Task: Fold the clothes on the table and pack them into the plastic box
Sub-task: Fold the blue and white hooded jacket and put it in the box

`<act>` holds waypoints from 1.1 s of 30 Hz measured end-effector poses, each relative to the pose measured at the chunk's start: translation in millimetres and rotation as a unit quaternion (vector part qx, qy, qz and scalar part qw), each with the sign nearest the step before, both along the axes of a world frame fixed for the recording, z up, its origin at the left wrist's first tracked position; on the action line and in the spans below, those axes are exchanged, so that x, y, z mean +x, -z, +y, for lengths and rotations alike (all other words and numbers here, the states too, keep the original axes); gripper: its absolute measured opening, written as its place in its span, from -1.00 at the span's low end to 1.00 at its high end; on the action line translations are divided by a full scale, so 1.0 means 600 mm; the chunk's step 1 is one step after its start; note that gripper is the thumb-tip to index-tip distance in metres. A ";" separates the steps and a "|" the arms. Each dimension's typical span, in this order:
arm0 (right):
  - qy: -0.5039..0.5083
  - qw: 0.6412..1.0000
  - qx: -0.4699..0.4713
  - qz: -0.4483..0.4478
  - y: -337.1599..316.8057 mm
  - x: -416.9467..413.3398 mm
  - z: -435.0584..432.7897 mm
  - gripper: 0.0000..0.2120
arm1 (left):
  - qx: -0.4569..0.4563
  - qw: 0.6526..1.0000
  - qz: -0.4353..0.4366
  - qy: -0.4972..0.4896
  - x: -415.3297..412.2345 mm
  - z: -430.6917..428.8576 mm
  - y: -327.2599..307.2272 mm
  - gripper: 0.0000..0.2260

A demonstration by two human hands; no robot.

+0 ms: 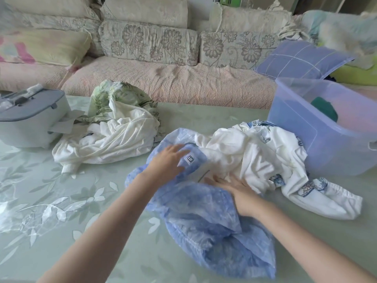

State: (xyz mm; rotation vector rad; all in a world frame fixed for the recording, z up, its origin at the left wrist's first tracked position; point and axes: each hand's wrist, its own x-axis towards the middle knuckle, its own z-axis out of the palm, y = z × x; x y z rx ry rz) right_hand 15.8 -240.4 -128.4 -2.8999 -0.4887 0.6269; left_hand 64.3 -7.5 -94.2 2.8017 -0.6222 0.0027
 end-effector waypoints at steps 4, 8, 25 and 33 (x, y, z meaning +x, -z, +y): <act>-0.093 0.994 0.040 0.050 -0.007 0.014 -0.034 -0.20 | 0.050 0.984 0.172 -0.017 0.008 0.019 0.059 -0.22; -0.102 0.995 0.003 0.011 -0.024 0.028 -0.045 -0.25 | 0.225 0.945 0.216 -0.099 -0.029 0.040 0.085 -0.23; 0.161 0.916 0.202 -0.307 -0.045 0.081 -0.032 -0.65 | -0.041 0.980 -0.032 -0.194 -0.004 0.034 -0.015 -0.32; 0.109 0.955 -0.001 -0.276 -0.032 0.096 -0.007 -0.63 | -0.114 0.952 -0.046 -0.280 0.022 0.074 0.026 -0.76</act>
